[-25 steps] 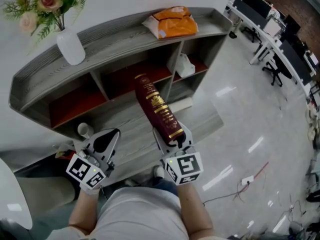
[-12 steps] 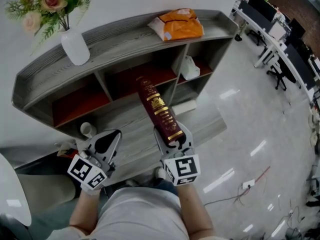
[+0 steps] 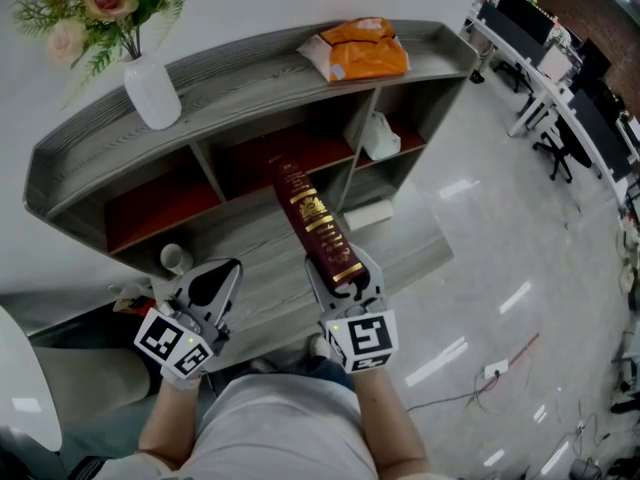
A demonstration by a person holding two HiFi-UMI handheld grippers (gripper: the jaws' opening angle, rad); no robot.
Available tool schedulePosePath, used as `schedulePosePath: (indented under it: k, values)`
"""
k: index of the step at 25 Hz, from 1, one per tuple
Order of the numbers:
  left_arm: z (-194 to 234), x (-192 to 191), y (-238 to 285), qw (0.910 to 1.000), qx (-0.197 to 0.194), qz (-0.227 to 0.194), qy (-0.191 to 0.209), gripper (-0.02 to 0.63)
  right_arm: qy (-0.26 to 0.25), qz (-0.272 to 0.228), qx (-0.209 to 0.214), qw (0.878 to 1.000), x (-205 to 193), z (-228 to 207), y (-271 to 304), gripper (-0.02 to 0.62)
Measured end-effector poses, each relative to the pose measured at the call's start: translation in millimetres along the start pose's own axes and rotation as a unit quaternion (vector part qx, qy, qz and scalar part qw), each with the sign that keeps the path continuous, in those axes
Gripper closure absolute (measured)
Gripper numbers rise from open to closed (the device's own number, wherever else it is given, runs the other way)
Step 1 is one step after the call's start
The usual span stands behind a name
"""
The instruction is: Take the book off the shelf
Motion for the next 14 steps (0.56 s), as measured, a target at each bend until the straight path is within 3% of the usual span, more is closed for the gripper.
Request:
schedulePosePath:
  k: [14]
  values:
    - [1.5,-2.2,-6.6,1.0,0.004,0.002,-0.002,0.591,0.006,0.002,-0.008,1.0,-0.6,2.3,-2.8,0.364]
Point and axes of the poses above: the fingertips, and each gripper's own axes: y forward along the fingers, z to its left, x out of its top, the point moved 8 cm from there along -y, backward along the fingers, and after that the axes turned 14 degrees about -z, right-handed, at the moved point
